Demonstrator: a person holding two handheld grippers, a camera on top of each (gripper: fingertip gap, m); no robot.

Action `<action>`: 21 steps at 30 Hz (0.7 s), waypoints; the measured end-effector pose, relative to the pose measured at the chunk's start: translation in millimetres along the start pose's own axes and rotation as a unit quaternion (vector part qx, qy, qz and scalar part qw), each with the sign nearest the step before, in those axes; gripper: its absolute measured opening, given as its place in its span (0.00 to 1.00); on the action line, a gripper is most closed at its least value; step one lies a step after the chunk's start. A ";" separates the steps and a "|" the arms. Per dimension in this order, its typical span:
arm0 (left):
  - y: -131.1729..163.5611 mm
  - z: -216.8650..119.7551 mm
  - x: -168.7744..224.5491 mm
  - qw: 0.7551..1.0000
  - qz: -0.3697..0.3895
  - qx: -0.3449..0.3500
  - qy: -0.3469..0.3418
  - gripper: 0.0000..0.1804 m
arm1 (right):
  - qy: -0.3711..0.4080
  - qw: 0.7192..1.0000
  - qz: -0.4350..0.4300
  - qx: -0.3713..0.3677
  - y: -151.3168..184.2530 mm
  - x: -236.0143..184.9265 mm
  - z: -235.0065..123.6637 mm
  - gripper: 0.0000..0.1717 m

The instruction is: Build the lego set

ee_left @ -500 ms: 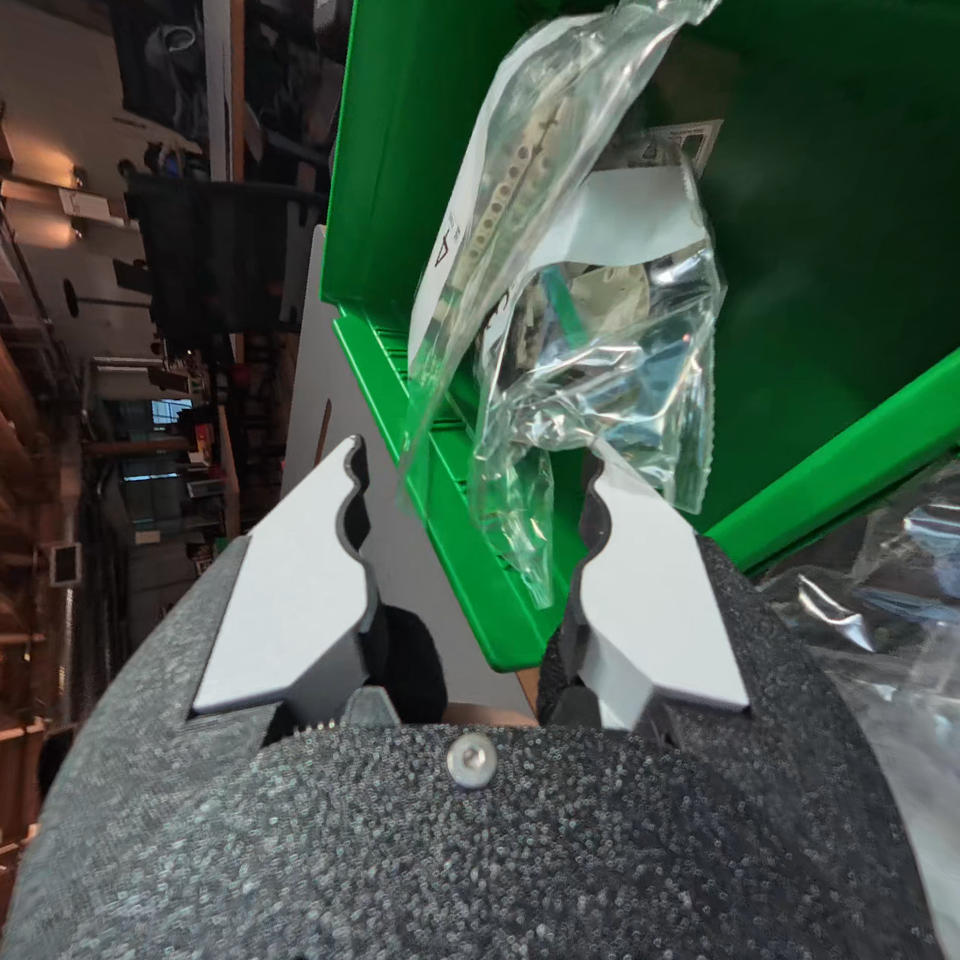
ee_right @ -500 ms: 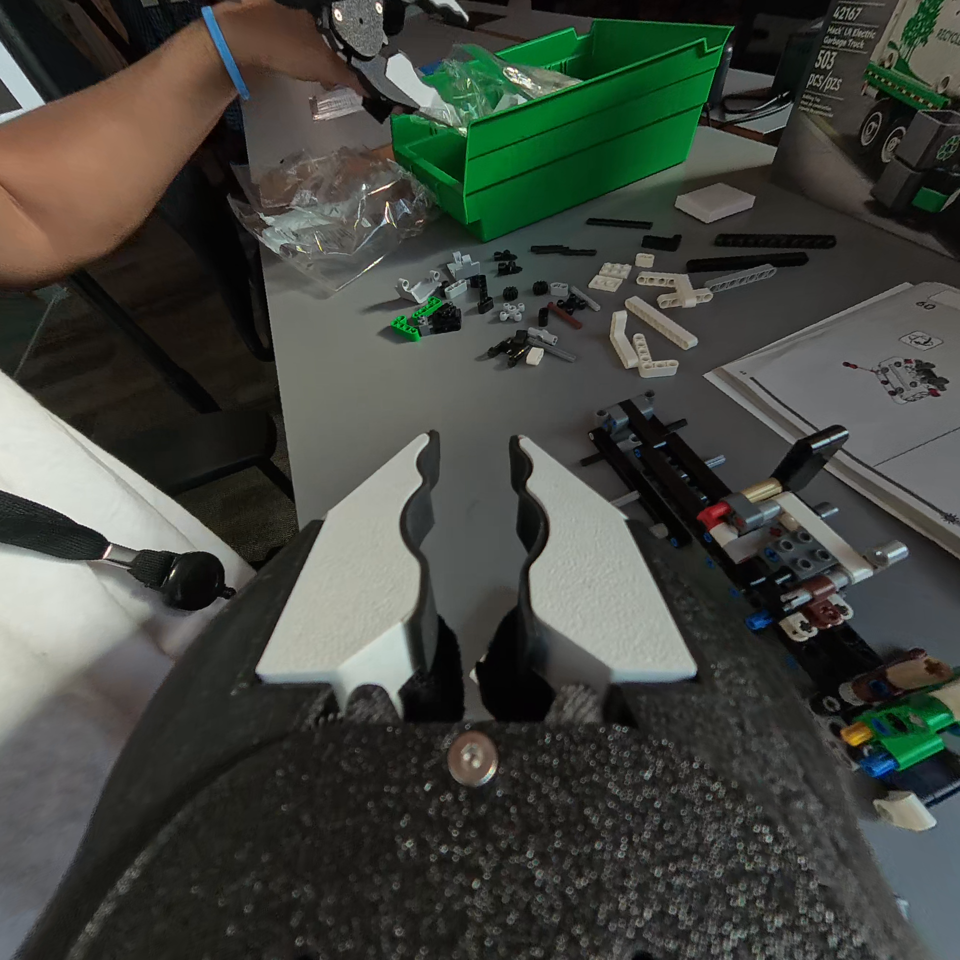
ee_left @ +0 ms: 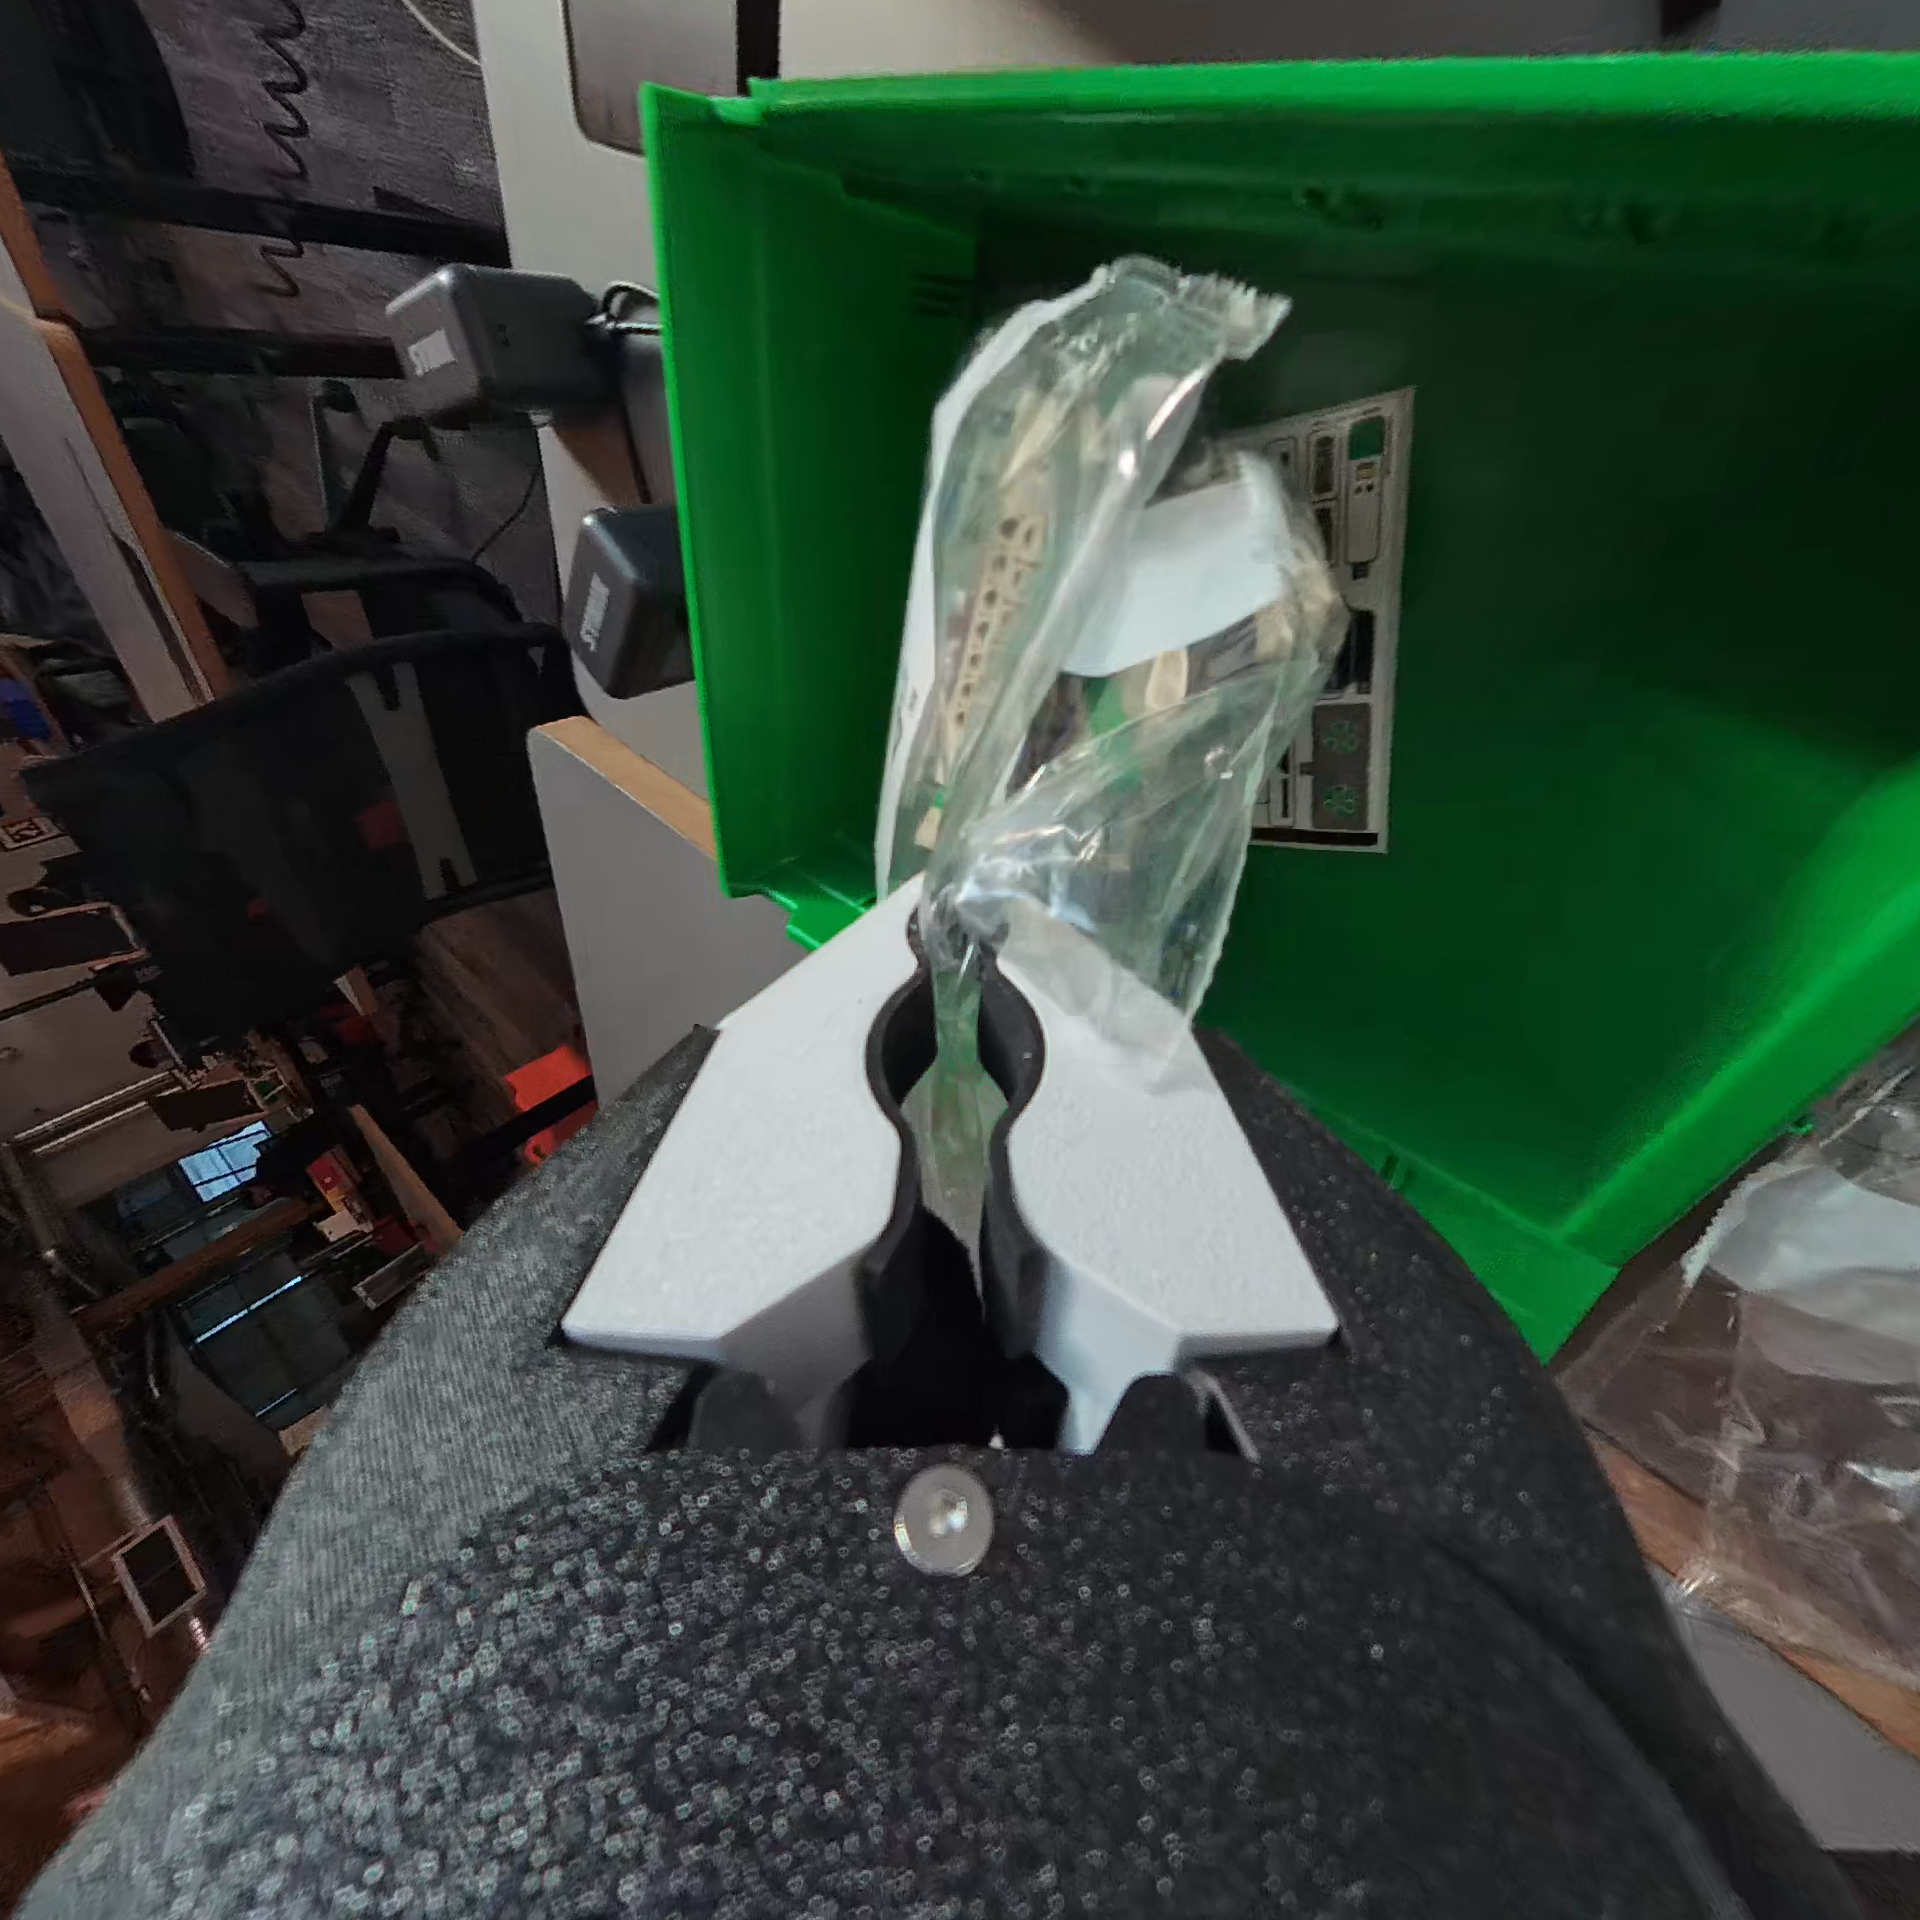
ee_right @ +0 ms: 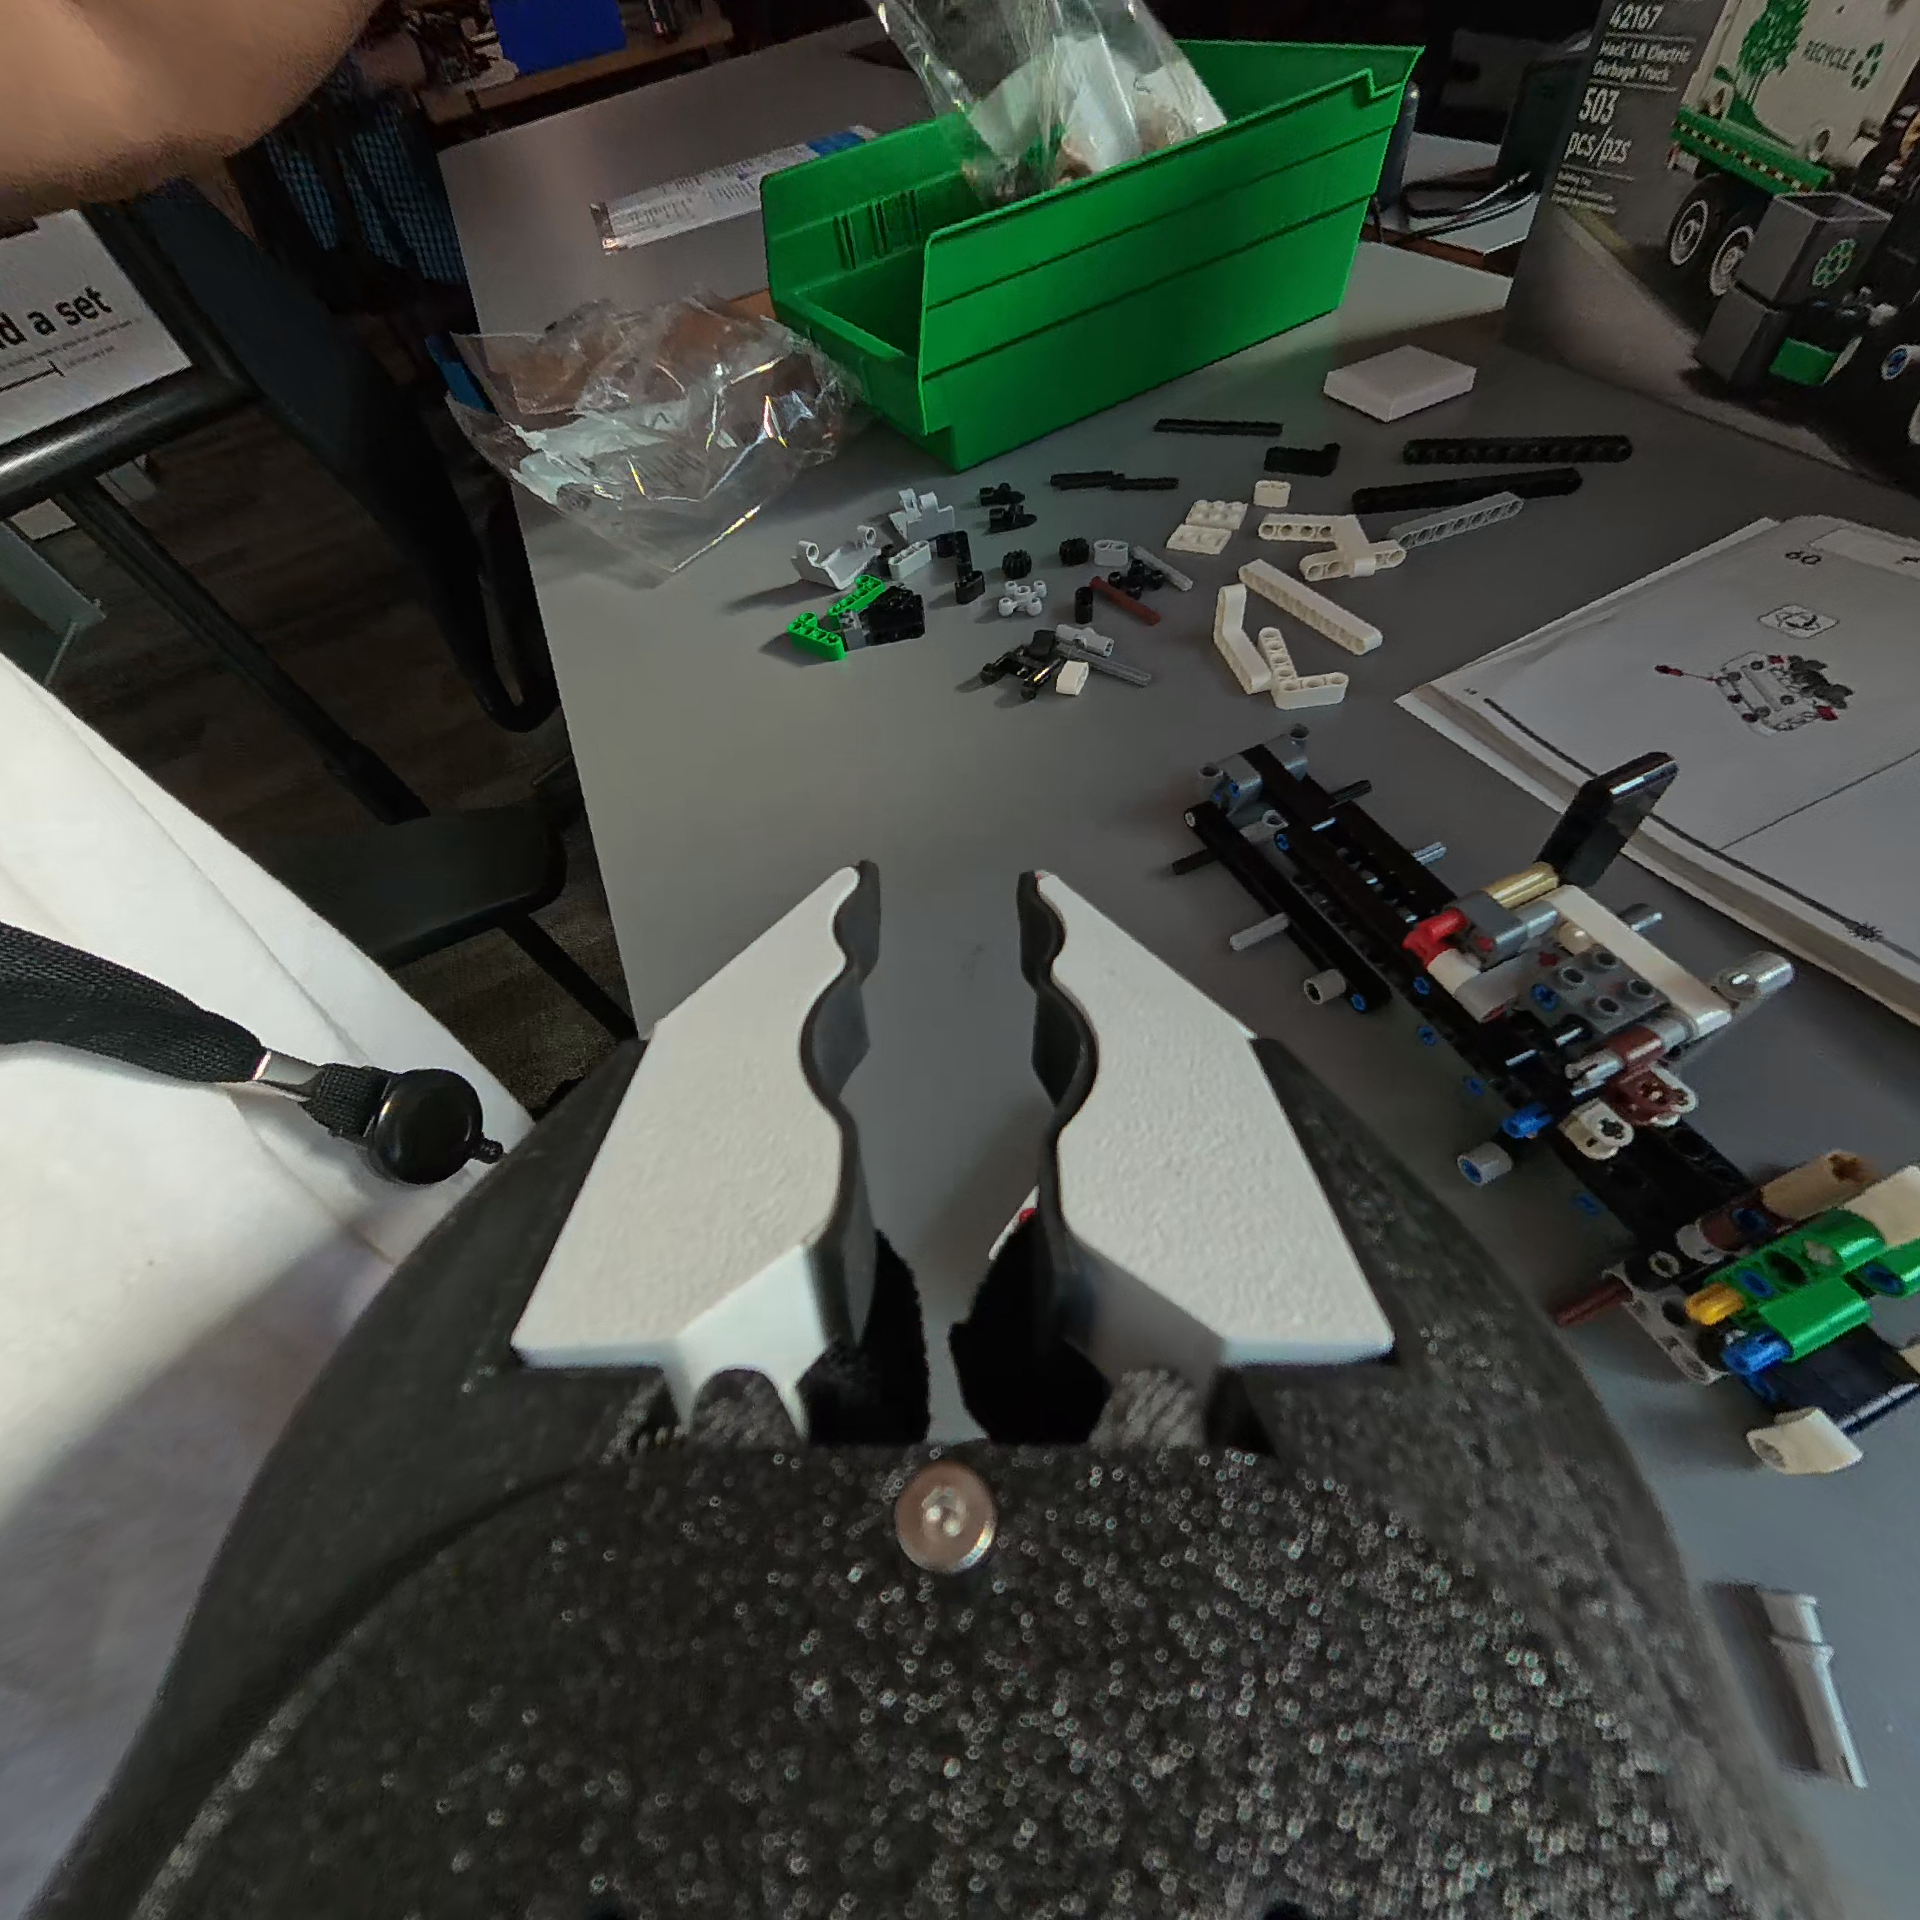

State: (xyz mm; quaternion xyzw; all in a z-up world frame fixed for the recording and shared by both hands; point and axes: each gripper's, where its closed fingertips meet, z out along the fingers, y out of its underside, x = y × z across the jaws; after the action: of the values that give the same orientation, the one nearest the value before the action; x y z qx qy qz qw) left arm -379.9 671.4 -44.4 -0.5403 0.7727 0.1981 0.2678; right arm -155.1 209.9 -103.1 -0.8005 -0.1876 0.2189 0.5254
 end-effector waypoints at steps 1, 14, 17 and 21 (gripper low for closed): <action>-0.1 -5.7 -10.3 1.000 -0.003 -0.001 0.000 0.00 | 0.000 1.000 0.001 0.001 -0.4 0.3 -1.0 0.15; 40.3 -171.3 -54.1 0.993 -0.074 -0.012 -0.095 0.00 | -0.006 1.000 0.017 0.017 -3.2 4.2 -14.2 0.15; 77.8 -203.7 -33.0 0.986 -0.118 -0.050 -0.106 0.00 | -0.014 0.999 0.026 0.025 -4.2 5.3 -17.6 0.15; 134.3 -226.0 10.8 0.965 -0.190 -0.150 -0.097 0.00 | -0.022 0.998 0.042 0.032 -2.6 7.2 -19.4 0.15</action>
State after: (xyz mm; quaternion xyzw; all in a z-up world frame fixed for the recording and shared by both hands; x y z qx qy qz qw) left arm -554.4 574.3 126.9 -0.6895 0.5873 0.3083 0.2907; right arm -138.7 200.0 -95.0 -0.7852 -0.1585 0.2644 0.5370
